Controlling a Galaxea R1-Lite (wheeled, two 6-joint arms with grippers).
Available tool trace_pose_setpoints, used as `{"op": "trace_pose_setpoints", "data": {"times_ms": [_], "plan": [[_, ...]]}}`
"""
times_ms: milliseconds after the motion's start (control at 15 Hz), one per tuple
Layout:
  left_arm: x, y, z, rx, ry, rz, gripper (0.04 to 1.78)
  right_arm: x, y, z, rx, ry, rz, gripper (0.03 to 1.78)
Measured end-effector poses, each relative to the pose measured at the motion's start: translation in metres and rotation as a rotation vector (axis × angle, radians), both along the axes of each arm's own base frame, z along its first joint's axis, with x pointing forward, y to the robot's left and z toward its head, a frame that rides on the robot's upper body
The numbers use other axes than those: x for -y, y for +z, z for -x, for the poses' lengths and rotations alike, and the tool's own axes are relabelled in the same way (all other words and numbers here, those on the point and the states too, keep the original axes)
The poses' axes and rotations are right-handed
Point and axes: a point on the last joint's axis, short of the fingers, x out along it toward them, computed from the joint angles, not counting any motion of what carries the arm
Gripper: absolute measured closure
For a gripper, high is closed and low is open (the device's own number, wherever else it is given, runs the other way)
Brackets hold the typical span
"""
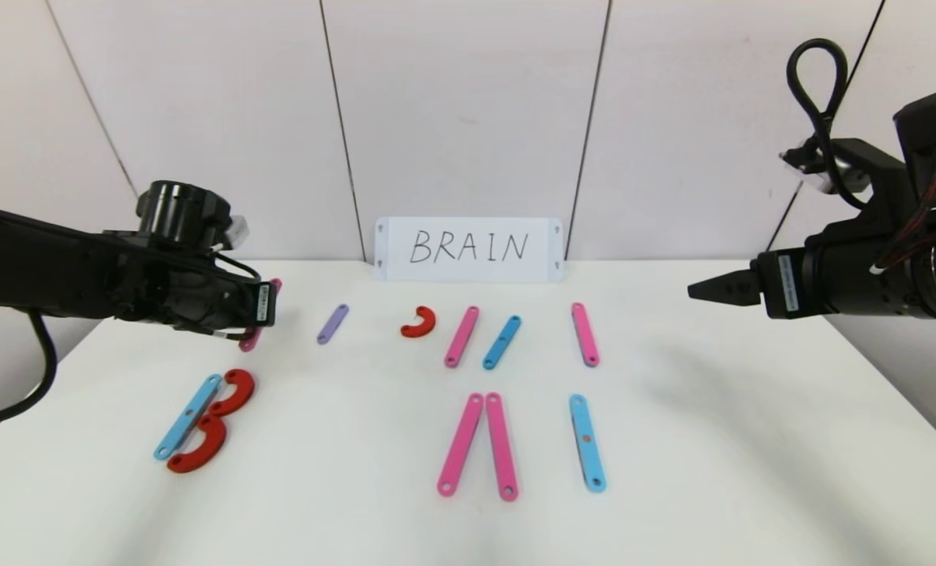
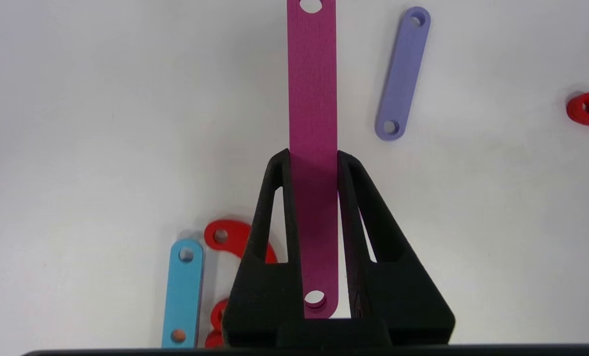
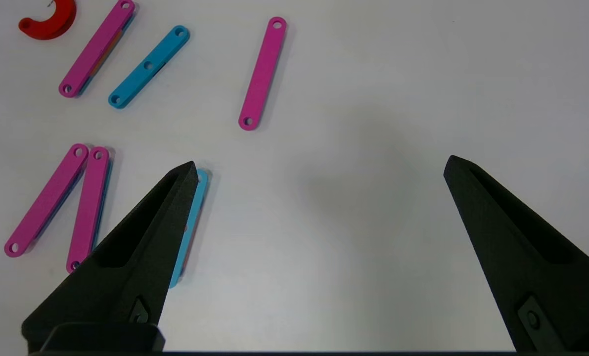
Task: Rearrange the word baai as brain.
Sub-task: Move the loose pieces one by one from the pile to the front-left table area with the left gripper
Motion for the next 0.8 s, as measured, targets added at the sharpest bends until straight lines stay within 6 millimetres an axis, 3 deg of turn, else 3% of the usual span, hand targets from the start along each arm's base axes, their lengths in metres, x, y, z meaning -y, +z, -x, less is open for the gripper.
{"op": "trace_pose_setpoints", "data": {"times_ms": [467,800], "plan": [[0.004,-0.002,0.088,-0.061,-0.094,0.048,1.54,-0.005,-0.002,0.002,-0.007,0.020,0.002,0.07],[0.022,-0.009,0.115,-0.083,-0.173,0.053,1.54,-0.005,-0.002,0.003,-0.005,0.020,0.004,0.07]]}}
